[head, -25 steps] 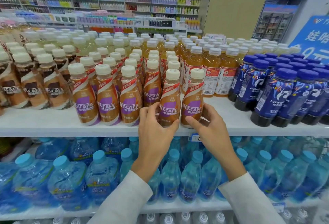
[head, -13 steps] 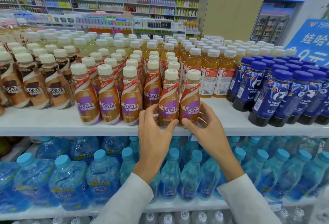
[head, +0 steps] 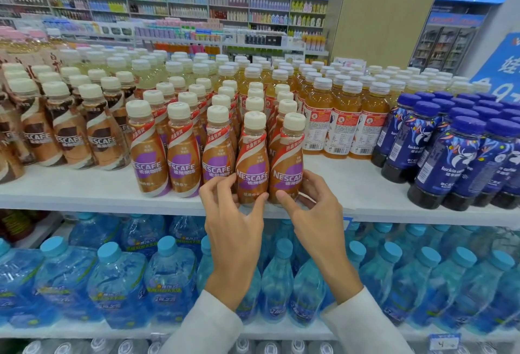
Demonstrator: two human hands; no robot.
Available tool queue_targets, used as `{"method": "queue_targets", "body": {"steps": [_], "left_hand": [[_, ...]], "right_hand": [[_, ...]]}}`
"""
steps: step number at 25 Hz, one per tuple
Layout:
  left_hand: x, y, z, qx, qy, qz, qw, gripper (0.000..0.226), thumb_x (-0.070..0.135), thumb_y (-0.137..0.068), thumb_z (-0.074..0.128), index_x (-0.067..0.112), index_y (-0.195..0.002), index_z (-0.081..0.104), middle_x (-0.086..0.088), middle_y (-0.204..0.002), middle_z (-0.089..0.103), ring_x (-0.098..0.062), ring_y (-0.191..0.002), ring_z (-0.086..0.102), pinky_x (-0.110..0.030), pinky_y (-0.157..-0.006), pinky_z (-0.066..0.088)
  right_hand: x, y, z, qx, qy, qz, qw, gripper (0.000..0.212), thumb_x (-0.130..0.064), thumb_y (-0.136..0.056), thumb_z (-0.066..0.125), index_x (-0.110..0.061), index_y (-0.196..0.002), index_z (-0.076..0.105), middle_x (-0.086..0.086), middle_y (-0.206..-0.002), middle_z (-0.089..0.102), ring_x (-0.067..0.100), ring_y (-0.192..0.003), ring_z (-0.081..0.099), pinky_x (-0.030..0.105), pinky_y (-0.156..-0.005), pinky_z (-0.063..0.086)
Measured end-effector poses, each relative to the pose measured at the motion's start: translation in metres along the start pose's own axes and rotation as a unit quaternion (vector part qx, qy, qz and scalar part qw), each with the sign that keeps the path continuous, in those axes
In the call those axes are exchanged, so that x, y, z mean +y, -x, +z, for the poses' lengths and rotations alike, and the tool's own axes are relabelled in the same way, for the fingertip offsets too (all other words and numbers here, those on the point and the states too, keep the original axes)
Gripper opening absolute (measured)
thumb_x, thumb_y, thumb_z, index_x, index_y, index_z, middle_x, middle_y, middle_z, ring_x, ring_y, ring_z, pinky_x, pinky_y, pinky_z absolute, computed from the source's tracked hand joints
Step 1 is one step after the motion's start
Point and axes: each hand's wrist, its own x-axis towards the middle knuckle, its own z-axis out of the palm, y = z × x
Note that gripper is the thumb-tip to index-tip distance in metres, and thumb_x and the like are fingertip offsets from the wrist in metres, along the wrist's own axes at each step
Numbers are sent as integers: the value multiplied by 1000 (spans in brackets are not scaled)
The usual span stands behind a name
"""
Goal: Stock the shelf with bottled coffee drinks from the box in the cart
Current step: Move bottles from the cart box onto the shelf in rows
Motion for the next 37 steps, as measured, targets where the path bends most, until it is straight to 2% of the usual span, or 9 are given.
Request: {"method": "queue_targets", "body": {"steps": [4,9,13,18,23,31,34,37], "left_hand": [[0,-2,1,7,1,10,1000,61,28,-80,89,15,-129,56,9,-114,47,-13,-97,59,-27,-79,55],[-4,-3,5,2,11,23,1000,56,26,-83,86,12,-129,58,2,-119,53,-20,-106,62,-36,-86,59],[-6,-5,8,-8,-7,24,1000,53,26,-85,84,9,-129,58,-3,-121,54,-26,-109,63,-45,-86,60],[-5,-3,8,-17,-25,29,999,52,29,-89,80,8,-131,56,-5,-122,55,-27,-110,62,-42,-86,59],[-5,-2,7,-14,-23,36,999,41,28,-90,80,10,-117,54,-4,-114,55,-20,-101,60,-37,-80,59],[-7,-6,1,-44,-11,35,998,45,31,-90,80,8,-121,56,-6,-115,56,-23,-103,61,-39,-80,60],[-10,-2,-3,-63,9,39,997,46,28,-94,76,6,-129,57,-8,-120,57,-24,-110,60,-41,-88,59],[-18,-2,-1,-74,13,43,996,40,20,-96,73,4,-130,58,-10,-120,57,-28,-112,61,-47,-89,57]], "right_hand": [[0,-1,6,2,0,-5,1000,51,-28,-84,83,-39,-126,56,-32,-111,63,-15,-104,62,3,-82,48],[5,-6,7,13,9,-1,1000,56,-28,-86,82,-26,-136,58,-12,-125,66,-4,-109,63,9,-89,51],[7,-6,11,26,14,-1,1000,56,-30,-86,81,-31,-136,56,-14,-124,64,-10,-107,60,2,-82,47],[8,-4,14,37,26,-7,999,59,-31,-87,80,-30,-139,55,-14,-126,63,-9,-110,60,3,-85,47],[7,-1,16,43,35,-11,998,62,-33,-87,80,-29,-142,53,-13,-128,62,-14,-110,58,0,-84,45],[2,5,21,71,33,-25,997,62,-34,-85,81,-27,-141,56,-11,-127,63,-8,-111,61,4,-86,48],[0,8,23,82,31,-26,996,61,-32,-86,81,-26,-141,56,-8,-128,64,-5,-113,62,7,-89,49],[3,8,25,95,37,-36,994,62,-32,-86,81,-22,-142,57,-5,-130,66,3,-117,63,17,-96,52]]}}
